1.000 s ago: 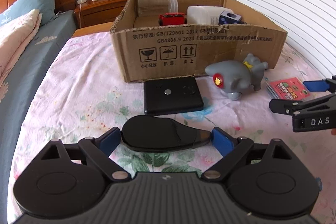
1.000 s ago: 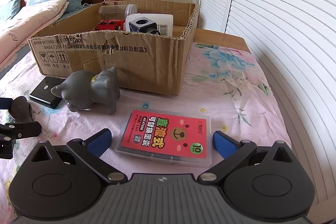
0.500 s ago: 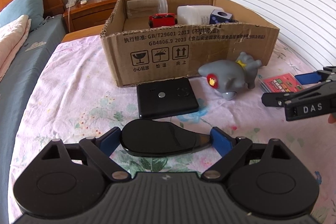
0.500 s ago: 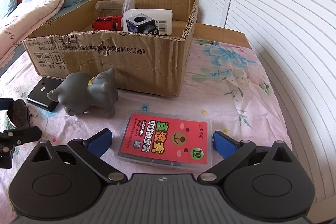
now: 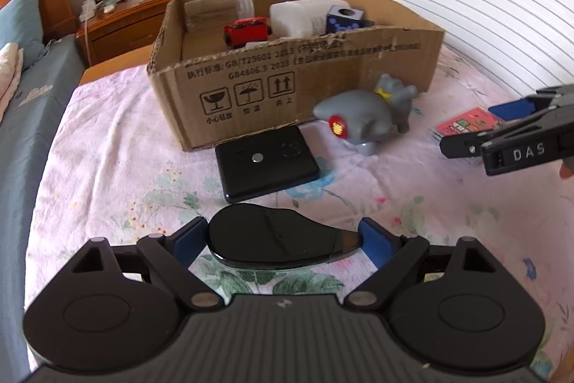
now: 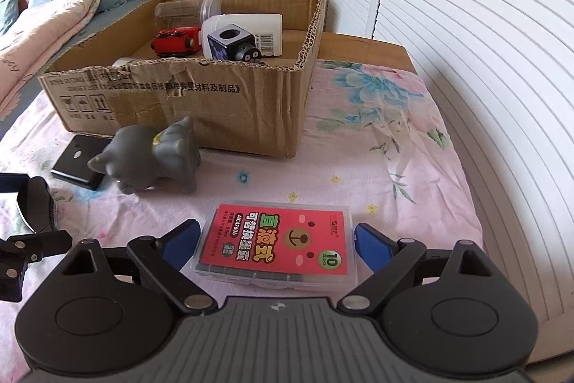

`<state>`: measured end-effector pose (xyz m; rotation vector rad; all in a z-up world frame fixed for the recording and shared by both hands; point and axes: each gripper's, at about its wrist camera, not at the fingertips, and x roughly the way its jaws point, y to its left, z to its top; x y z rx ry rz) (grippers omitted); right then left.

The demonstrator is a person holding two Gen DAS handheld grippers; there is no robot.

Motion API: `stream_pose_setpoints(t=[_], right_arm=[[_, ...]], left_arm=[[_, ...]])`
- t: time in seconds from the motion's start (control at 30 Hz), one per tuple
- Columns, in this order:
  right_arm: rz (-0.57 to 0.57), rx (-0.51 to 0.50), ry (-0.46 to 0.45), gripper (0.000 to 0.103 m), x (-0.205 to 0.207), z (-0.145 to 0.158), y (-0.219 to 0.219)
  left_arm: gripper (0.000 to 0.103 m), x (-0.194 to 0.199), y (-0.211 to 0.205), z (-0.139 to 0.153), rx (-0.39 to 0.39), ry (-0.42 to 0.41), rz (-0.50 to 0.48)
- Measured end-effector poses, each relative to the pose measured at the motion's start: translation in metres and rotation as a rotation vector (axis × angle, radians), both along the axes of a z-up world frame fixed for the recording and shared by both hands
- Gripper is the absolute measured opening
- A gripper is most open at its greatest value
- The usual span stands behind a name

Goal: Organize rigid objects
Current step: 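Grasp the black oval case with the left gripper while the right grasps the red card box, then carry both over the box and open both grippers to drop them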

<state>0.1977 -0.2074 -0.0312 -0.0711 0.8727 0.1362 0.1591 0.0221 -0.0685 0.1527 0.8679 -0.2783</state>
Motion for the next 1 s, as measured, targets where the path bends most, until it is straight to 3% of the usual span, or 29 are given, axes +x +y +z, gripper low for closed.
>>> stream_pose_setpoints(t=[0.2, 0.27, 0.33, 0.4, 0.47, 0.63, 0.87, 1.0], right_arm=[[0.033, -0.011, -0.001, 0.093, -0.014, 0.014, -0.001], [0.047, -0.015, 0.005, 0.067, -0.017, 0.018, -0.001], [0.060, -0.004, 0.040, 0.067, -0.016, 0.021, -0.001], [0.088, -0.027, 0.068, 0.069, -0.017, 0.020, 0.001], [0.087, -0.048, 0.055, 0.092, -0.022, 0.018, 0.002], [0.093, 0.017, 0.026, 0.103, -0.026, 0.017, -0.004], [0.157, 0.038, 0.052, 0.103, -0.016, -0.004, 0.006], [0.185, -0.030, 0.041, 0.101, -0.015, -0.010, 0.018]], left_arm=[[0.089, -0.003, 0.002, 0.017, -0.001, 0.012, -0.054], [0.089, -0.004, 0.002, 0.023, 0.002, 0.015, -0.067], [0.089, -0.004, 0.003, 0.030, -0.007, 0.022, -0.085], [0.089, -0.005, 0.001, 0.035, 0.001, 0.009, -0.097], [0.089, -0.007, -0.001, 0.038, 0.022, -0.013, -0.105], [0.089, -0.010, -0.005, 0.042, 0.013, -0.022, -0.125], [0.089, -0.009, -0.005, 0.045, 0.007, -0.023, -0.134], [0.089, -0.004, -0.004, 0.045, 0.004, -0.016, -0.133]])
